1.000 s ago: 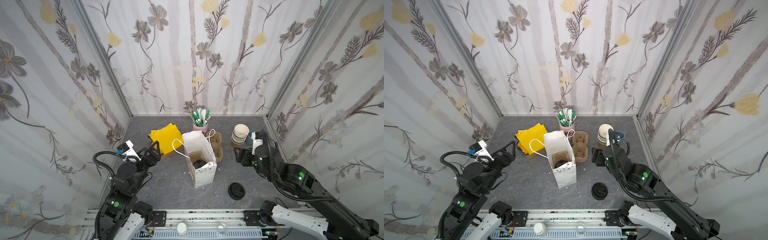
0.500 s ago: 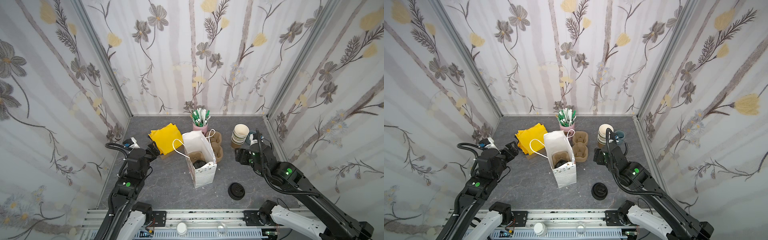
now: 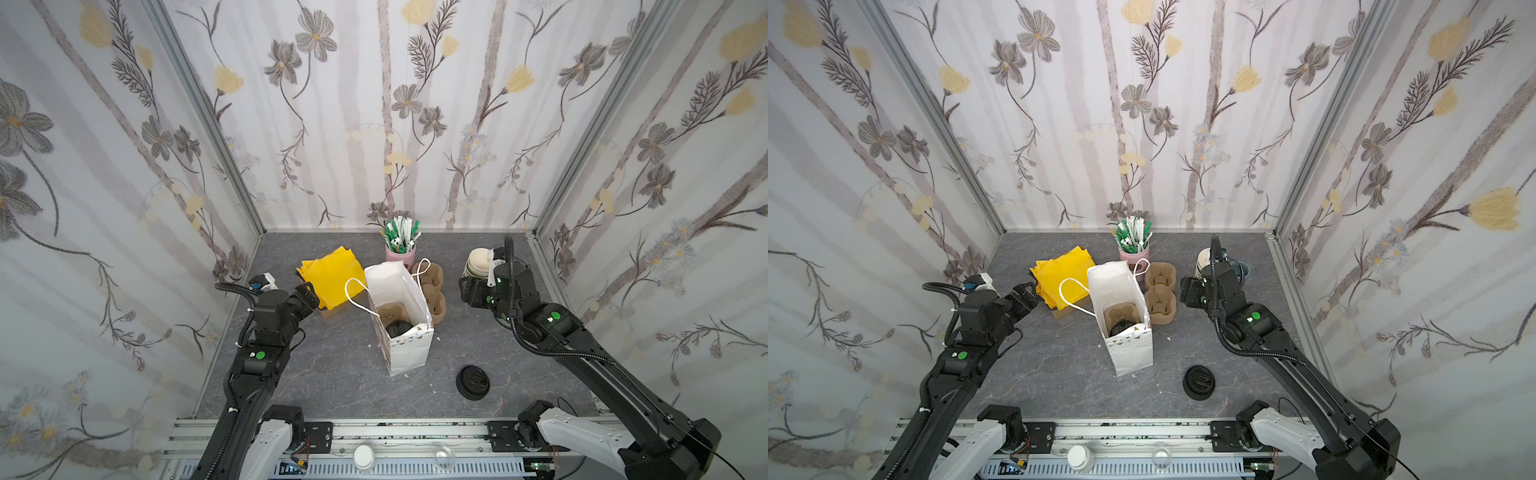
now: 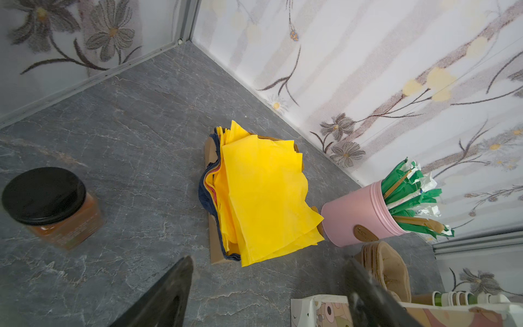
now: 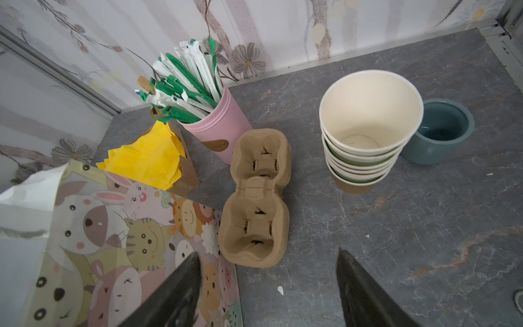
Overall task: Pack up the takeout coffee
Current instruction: 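Move the right gripper over the pink cup of straw packets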
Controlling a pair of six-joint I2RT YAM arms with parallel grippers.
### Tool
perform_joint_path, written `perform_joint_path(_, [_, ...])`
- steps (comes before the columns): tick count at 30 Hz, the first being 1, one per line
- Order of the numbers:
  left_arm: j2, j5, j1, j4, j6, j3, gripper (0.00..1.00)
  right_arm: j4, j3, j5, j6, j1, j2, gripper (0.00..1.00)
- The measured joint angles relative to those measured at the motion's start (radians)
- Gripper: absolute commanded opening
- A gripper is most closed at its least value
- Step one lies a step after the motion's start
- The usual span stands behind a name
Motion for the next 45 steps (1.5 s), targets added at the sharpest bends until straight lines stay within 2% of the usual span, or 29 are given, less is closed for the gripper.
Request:
perform_joint_path(7, [0.035, 0.084, 0.000, 0.037, 0.004, 0.038, 0.83, 0.182, 0.171, -0.127, -0.055, -0.019, 0.229, 0.58])
perform_joint_path(12, [0.016, 0.138, 0.000, 0.050, 0.004, 0.038, 0.83, 0.292, 0.320, -0.159, -0.095, -0.025, 0.438, 0.52])
perform_joint_path(17, [0.006, 0.175, 0.001, 0.061, 0.003, 0.042, 0.82, 0.303, 0.502, -0.185, -0.167, -0.026, 0.648, 0.51])
perform_joint_path(23, [0.021, 0.197, 0.001, 0.069, 0.002, 0.064, 0.80, 0.272, 0.657, -0.200, -0.253, -0.031, 0.818, 0.51])
perform_joint_path(30, [0.045, 0.209, 0.000, 0.075, -0.008, 0.081, 0.78, 0.237, 0.686, -0.199, -0.272, -0.031, 0.873, 0.44])
perform_joint_path(35, [0.055, 0.220, -0.002, 0.080, -0.022, 0.085, 0.77, 0.228, 0.687, -0.200, -0.271, -0.031, 0.874, 0.36])
perform_joint_path(40, [0.057, 0.220, -0.001, 0.080, -0.023, 0.085, 0.77, 0.214, 0.666, -0.218, -0.267, -0.031, 0.864, 0.36])
perform_joint_path(45, [0.054, 0.220, -0.001, 0.080, -0.023, 0.085, 0.76, 0.230, 0.591, -0.233, -0.267, -0.035, 0.774, 0.37])
